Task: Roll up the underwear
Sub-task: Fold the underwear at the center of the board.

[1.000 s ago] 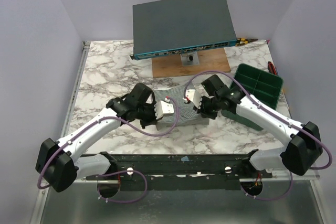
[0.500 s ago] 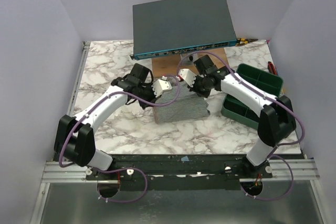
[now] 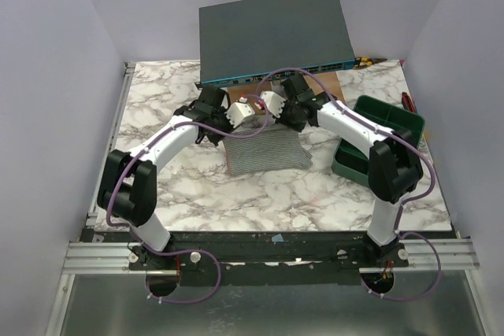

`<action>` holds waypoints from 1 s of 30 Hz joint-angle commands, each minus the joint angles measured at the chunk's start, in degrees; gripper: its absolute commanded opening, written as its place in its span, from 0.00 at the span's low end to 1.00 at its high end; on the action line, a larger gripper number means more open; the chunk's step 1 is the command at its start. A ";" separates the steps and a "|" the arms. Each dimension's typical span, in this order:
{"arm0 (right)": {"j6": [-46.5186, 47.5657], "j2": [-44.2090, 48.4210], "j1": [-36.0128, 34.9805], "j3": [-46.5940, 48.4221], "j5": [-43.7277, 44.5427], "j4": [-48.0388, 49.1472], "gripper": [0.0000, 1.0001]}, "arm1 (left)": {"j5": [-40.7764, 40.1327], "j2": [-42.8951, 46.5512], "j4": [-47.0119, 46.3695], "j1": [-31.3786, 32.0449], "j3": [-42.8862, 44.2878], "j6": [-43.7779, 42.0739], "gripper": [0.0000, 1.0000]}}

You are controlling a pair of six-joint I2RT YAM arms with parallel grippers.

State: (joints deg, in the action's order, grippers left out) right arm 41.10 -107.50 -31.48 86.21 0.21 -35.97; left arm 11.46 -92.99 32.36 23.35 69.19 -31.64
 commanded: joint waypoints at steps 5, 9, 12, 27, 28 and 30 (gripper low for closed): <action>2.44 -4.21 0.40 0.63 5.44 6.28 0.01 | -6.85 -5.60 -3.96 -0.59 4.51 1.96 0.00; 2.76 -5.17 0.35 -0.47 6.50 8.97 0.02 | -7.94 -7.13 -4.83 -0.50 5.40 3.17 0.00; 2.37 -5.41 0.30 -1.08 6.50 11.04 0.04 | -9.36 -8.31 -5.00 -0.51 5.89 4.01 0.00; -1.44 -6.52 0.29 -7.68 7.21 22.50 0.21 | -19.52 -10.15 -14.97 2.16 0.79 7.88 0.24; -1.95 -6.41 0.29 -8.46 7.51 23.64 0.26 | -20.45 -10.32 -15.64 2.50 0.54 8.34 0.28; -2.78 -6.16 0.32 -9.57 7.96 25.33 0.32 | -21.58 -10.41 -17.40 2.75 -0.21 9.27 0.36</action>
State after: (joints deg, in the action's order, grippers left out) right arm 40.56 -112.84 -31.11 78.87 6.22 -16.25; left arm -4.89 -102.54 20.45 24.86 70.76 -24.99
